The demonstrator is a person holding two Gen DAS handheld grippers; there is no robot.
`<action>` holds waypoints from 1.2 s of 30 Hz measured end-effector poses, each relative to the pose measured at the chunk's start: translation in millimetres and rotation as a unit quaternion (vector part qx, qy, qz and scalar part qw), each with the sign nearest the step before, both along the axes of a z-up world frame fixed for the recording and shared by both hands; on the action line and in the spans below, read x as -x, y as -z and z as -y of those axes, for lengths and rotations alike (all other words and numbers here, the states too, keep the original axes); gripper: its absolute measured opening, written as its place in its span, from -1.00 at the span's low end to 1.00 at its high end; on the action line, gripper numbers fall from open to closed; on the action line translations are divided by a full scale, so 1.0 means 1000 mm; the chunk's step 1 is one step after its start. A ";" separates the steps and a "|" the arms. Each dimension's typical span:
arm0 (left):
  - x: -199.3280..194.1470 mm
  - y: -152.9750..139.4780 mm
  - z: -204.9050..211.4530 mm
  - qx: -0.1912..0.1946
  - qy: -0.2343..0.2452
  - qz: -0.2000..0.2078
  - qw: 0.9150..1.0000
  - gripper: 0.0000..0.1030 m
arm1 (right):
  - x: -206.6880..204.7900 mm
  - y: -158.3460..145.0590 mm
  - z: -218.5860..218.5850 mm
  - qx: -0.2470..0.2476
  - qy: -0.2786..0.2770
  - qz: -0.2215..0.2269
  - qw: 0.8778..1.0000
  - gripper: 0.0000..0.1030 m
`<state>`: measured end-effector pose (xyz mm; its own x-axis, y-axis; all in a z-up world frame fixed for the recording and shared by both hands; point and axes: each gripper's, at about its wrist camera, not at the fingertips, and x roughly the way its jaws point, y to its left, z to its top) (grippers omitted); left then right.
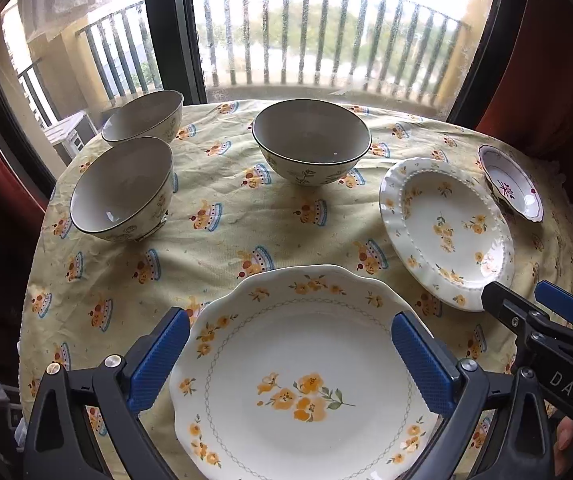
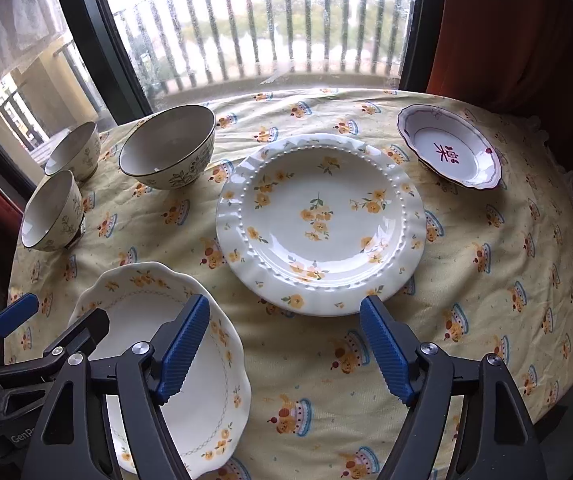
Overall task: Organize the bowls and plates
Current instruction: 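Lower the scalloped plate onto the tablecloth and open both grippers, then grasp the rim of the beaded-rim flower plate with both grippers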
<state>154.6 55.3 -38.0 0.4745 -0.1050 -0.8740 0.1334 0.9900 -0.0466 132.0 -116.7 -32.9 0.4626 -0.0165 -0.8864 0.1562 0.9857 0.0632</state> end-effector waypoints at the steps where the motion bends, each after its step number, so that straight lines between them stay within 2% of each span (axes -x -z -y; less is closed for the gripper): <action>1: -0.001 -0.001 0.005 0.000 -0.003 0.002 1.000 0.98 | -0.002 0.000 0.005 -0.001 -0.001 0.001 1.000 0.57; 13: -0.032 -0.010 0.075 -0.008 -0.025 0.023 0.999 0.97 | -0.039 -0.008 0.077 -0.007 -0.002 0.018 1.000 0.59; 19: -0.050 -0.005 0.109 -0.014 -0.039 0.023 0.999 0.93 | -0.061 -0.007 0.112 0.000 -0.007 0.028 1.000 0.59; 28: -0.079 0.025 0.141 -0.038 -0.069 0.006 0.997 0.82 | -0.100 0.019 0.142 0.008 -0.030 0.018 0.999 0.59; 32: -0.088 0.042 0.149 -0.053 -0.075 -0.007 0.996 0.71 | -0.111 0.037 0.148 -0.002 -0.033 0.001 0.999 0.59; 36: -0.095 0.054 0.155 -0.069 -0.073 -0.013 0.995 0.69 | -0.116 0.050 0.150 -0.014 -0.033 -0.008 0.999 0.55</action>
<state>249.1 -100.0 -92.0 0.4526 0.0857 -0.8876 -0.0124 0.9959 0.0898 248.2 -267.0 -83.0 0.4474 0.0391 -0.8935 0.0923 0.9917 0.0897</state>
